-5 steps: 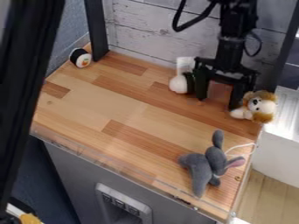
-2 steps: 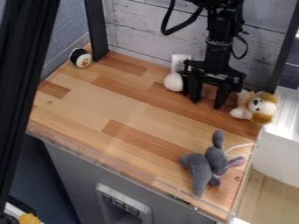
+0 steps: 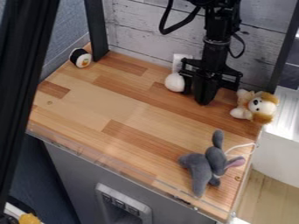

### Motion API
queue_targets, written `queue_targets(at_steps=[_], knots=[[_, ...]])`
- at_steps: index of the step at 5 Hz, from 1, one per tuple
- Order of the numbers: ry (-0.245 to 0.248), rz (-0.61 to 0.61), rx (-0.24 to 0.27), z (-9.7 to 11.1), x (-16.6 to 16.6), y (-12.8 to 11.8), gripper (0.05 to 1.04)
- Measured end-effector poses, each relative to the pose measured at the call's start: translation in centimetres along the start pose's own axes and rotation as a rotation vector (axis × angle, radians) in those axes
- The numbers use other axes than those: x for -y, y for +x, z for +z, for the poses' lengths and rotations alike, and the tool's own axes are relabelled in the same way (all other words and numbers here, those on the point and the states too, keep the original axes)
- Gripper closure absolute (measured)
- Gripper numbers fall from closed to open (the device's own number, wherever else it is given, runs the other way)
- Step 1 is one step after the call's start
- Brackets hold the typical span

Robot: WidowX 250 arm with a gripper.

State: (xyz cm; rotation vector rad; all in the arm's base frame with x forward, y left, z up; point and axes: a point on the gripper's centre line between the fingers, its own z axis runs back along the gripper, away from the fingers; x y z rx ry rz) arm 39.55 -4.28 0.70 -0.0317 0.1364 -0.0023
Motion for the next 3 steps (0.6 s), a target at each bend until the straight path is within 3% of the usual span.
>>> queue_targets(at_steps=[1, 3], knots=[[0.004, -0.031, 0.0, 0.07, -0.13, -0.01, 1.019], [0.006, -0.044, -0.014, 0.15, -0.1, -0.16, 1.027]])
